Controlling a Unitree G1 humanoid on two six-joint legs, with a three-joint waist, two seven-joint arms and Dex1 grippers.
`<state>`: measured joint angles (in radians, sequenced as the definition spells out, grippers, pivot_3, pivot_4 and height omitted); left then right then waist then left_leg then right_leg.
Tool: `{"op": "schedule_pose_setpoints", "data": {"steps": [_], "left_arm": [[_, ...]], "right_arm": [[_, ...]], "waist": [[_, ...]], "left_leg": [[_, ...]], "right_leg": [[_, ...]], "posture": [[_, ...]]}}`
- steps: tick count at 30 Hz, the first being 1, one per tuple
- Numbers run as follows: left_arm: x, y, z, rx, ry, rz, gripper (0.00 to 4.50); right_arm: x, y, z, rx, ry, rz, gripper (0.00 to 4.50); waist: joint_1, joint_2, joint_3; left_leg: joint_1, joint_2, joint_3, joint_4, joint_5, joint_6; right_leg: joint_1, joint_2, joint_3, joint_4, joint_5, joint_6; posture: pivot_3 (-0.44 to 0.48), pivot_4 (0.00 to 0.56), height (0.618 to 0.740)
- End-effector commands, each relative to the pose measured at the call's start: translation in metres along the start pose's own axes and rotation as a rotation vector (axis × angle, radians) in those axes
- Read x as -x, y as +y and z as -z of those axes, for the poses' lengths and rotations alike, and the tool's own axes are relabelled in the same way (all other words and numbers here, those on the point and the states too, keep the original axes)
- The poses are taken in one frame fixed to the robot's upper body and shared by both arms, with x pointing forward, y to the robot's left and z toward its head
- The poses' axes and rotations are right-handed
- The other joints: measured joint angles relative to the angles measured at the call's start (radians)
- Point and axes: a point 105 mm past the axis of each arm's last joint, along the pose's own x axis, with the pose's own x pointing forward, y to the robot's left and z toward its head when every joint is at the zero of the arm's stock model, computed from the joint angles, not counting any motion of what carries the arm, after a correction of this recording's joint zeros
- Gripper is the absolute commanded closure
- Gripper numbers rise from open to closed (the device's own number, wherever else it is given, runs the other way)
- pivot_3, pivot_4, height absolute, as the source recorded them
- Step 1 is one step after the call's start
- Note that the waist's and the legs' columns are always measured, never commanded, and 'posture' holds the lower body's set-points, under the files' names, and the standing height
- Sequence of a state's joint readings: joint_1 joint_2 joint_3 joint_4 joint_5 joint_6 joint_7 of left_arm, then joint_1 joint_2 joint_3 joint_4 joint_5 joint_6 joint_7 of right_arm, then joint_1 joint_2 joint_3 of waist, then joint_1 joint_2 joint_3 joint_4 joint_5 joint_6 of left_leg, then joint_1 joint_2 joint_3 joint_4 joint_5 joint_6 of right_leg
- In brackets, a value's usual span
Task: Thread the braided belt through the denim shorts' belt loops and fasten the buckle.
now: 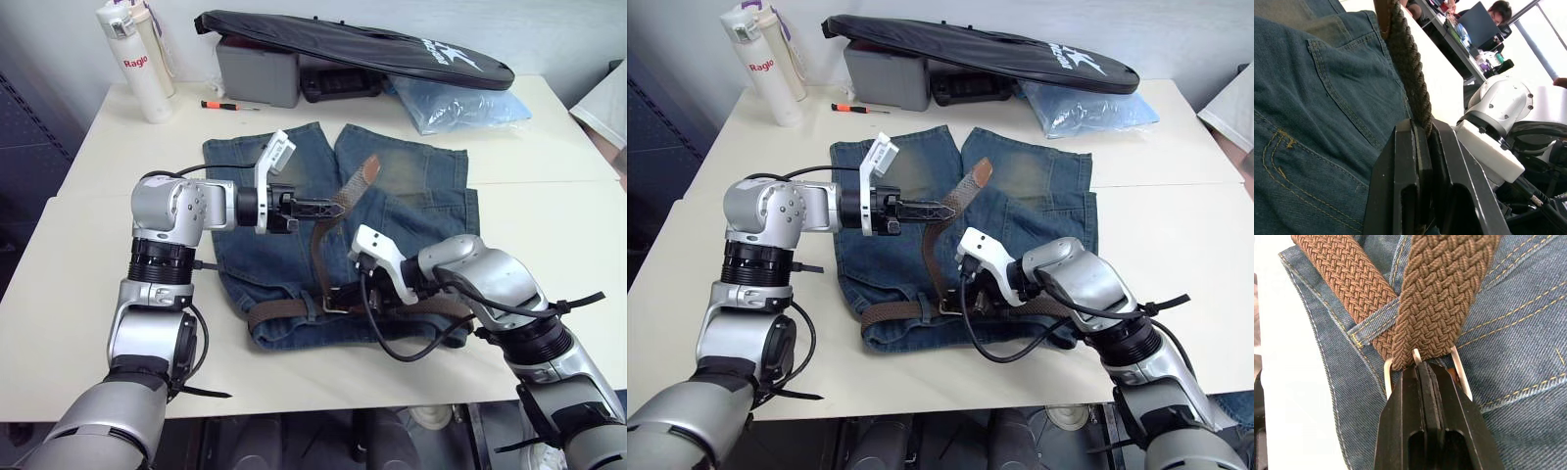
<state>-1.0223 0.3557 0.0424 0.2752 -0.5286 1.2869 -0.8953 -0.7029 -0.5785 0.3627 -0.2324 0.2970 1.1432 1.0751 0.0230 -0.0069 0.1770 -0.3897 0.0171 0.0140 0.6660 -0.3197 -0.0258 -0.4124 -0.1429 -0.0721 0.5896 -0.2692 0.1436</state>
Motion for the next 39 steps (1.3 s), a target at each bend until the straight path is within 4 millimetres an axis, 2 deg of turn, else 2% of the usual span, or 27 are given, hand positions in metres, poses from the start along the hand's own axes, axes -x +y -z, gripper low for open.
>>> {"op": "schedule_pose_setpoints", "data": {"steps": [1,6,11,16,30,36,39], "left_arm": [[0.001,-0.013,-0.013,-0.051,-0.046,0.032,4.50],[0.001,-0.013,-0.014,-0.057,-0.043,0.032,4.50],[-0.001,-0.015,-0.020,-0.077,-0.049,0.039,4.50],[-0.005,-0.019,-0.024,-0.095,-0.047,0.055,4.50],[-0.003,-0.017,-0.007,-0.099,0.014,0.054,4.50],[-0.002,-0.015,-0.004,-0.097,0.019,0.045,4.50],[-0.001,-0.015,-0.005,-0.100,0.017,0.040,4.50]], "right_arm": [[0.009,-0.002,-0.005,0.015,0.004,0.028,4.45],[0.011,-0.003,-0.009,0.030,0.004,0.042,4.45],[-0.001,-0.001,-0.001,0.038,0.041,0.026,4.45],[-0.006,0.001,-0.006,0.044,0.023,0.009,4.45],[-0.009,0.004,-0.021,0.053,-0.031,-0.026,4.45],[-0.012,0.004,-0.020,0.057,-0.024,-0.038,4.45],[-0.015,0.004,-0.014,0.056,0.004,-0.041,4.45]], "waist": [[0.000,0.000,0.000],[-0.003,-0.001,0.003],[-0.003,-0.001,0.003],[-0.004,-0.001,0.003],[-0.027,-0.001,0.003],[-0.025,-0.001,0.003],[-0.026,-0.001,0.003]], "left_leg": [[0.000,0.000,0.000,0.000,0.000,0.000],[0.001,0.000,0.000,0.000,0.000,0.000],[0.000,0.000,0.001,0.000,0.000,0.000],[0.001,0.000,0.001,0.001,0.000,0.000],[0.001,0.001,0.001,0.000,0.000,0.000],[0.001,0.000,0.001,0.001,0.000,0.000],[0.001,0.000,0.001,0.001,0.000,0.000]], "right_leg": [[0.000,0.000,0.000,0.000,0.000,0.000],[0.000,0.000,0.000,0.002,0.000,0.000],[-0.001,0.000,0.000,0.001,0.000,0.000],[0.000,0.000,0.000,0.002,0.000,0.000],[-0.001,0.000,0.001,0.002,0.000,0.000],[-0.001,0.000,0.001,0.002,0.000,0.000],[-0.001,0.000,0.001,0.002,0.000,0.000]], "posture": [[0.000,0.150,0.740],[0.000,0.150,0.740],[0.000,0.150,0.740],[0.000,0.150,0.740],[0.000,0.150,0.740],[0.000,0.150,0.740],[0.000,0.150,0.740]]}}
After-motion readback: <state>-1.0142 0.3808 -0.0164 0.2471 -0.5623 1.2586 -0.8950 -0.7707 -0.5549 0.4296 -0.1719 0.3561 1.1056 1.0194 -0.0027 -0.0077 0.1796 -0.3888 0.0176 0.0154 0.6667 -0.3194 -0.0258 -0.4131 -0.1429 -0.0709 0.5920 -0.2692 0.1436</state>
